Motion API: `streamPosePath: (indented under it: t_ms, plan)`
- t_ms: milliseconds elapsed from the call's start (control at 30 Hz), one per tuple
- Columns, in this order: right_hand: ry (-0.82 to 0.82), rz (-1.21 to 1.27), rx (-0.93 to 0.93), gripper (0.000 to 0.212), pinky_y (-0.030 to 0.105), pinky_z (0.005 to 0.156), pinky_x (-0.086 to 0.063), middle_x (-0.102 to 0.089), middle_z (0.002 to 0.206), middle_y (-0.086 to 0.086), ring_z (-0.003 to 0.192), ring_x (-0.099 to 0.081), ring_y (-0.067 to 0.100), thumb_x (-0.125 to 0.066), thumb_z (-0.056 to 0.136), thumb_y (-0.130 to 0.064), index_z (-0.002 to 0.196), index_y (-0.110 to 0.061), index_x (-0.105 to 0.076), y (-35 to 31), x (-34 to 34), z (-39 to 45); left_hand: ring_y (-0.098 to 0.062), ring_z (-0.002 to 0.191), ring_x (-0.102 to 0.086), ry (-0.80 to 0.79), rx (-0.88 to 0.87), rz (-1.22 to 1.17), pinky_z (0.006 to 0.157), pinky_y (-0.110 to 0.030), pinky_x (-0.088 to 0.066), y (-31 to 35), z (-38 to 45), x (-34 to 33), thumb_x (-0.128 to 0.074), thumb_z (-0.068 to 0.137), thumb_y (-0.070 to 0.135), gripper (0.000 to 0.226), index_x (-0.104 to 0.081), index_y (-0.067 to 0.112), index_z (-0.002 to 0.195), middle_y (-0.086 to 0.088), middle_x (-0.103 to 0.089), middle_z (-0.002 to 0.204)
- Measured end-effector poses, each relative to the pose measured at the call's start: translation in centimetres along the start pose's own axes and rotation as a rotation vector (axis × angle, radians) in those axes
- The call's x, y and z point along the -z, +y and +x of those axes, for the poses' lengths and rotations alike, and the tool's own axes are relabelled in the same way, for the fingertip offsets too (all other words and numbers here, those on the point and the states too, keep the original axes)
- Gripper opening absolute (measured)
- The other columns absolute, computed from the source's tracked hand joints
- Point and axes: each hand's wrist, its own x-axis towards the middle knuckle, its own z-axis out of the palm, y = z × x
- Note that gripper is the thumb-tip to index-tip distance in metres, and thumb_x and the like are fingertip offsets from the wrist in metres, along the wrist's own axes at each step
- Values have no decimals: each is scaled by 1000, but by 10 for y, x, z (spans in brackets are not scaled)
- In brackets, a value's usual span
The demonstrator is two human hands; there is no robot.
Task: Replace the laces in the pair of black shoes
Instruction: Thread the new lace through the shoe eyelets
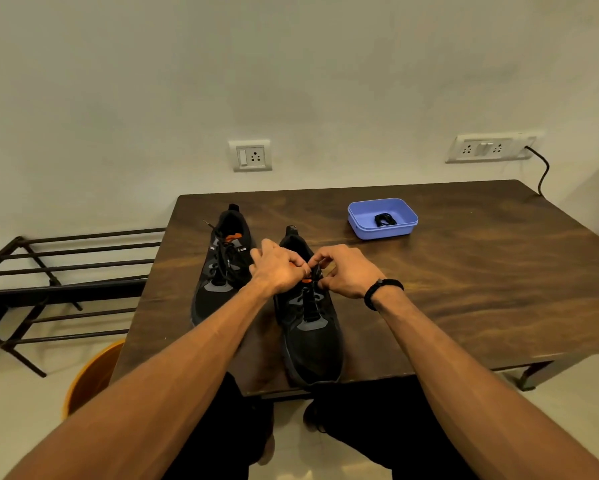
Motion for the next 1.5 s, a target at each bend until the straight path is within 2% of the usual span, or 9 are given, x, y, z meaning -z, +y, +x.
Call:
streamPosePath:
  t_ms: [200, 567, 733, 833, 933, 1033, 1267, 1400, 1500]
  plan:
    - [6, 20, -4, 38, 38, 91, -59, -66, 118, 1, 102, -66, 16, -82, 83, -5, 114, -26, -74, 1, 1, -1, -28, 122, -49, -8, 85, -101, 95, -37, -25, -12, 15, -17, -74, 79, 55, 19, -67, 63, 62, -4, -64, 122]
    - [36, 47, -31, 49, 36, 90, -60, -67, 113, 0, 100, -68, 16, -86, 79, -5, 122, -22, -71, 4, -2, 1, -29, 124, -47, 68, 108, -178, 96, -39, -33, -1, 1, -14, -79, 84, 48, 26, -67, 52, 61, -4, -62, 127]
    - [150, 103, -100, 31, 30, 78, -60, -71, 91, -1, 86, -69, 12, -90, 73, -6, 94, -14, -70, 7, -5, 1, -20, 111, -60, 138, 33, -176, 85, -34, -33, -10, 12, -25, -84, 80, 46, 39, -63, 67, 54, 6, -72, 109]
    - [163, 60, -93, 12, 33, 79, -61, -73, 82, -1, 80, -70, 11, -85, 81, -8, 80, -13, -74, 7, -7, 2, -24, 113, -57, 109, 5, -148, 84, -35, -33, -1, 5, -15, -74, 90, 43, 40, -69, 52, 51, 3, -70, 103]
    - [155, 18, -70, 13, 33, 77, -61, -73, 77, -3, 78, -69, 8, -78, 87, -9, 75, -13, -77, 5, -4, 4, -12, 116, -42, 34, 20, -202, 94, -30, -27, 8, -6, -3, -57, 101, 41, 37, -84, 25, 81, 9, -58, 108]
    - [152, 33, -62, 18, 34, 77, -63, -75, 76, 0, 78, -71, 9, -68, 87, -1, 73, -8, -76, 3, 2, 3, -10, 108, -59, -7, -7, -307, 100, -31, -36, 6, -10, 6, -52, 105, 35, 35, -82, 24, 92, 8, -70, 102]
    - [154, 1057, -154, 10, 46, 92, -61, -73, 98, 18, 92, -76, 30, -47, 107, -5, 99, -6, -54, -10, 20, -5, -25, 96, -67, -18, 55, -314, 84, -33, -52, -16, -16, 17, -55, 97, 6, 29, -63, 27, 116, -13, -69, 115]
    - [248, 1499, -79, 11, 32, 62, -54, -53, 76, 8, 56, -47, 15, -42, 109, -10, 99, -11, -46, -12, 33, 0, -19, 91, -73, -125, 106, -272, 78, -35, -60, -17, -20, 20, -69, 94, 14, 37, -53, 32, 122, -9, -70, 110]
    - [349, 730, -50, 12, 22, 56, -41, -60, 81, 1, 58, -48, 12, -48, 107, -20, 99, -12, -52, 2, 34, 1, -15, 82, -76, -109, 80, -321, 74, -30, -58, -14, -22, 21, -68, 98, 23, 27, -56, 23, 123, -5, -75, 99]
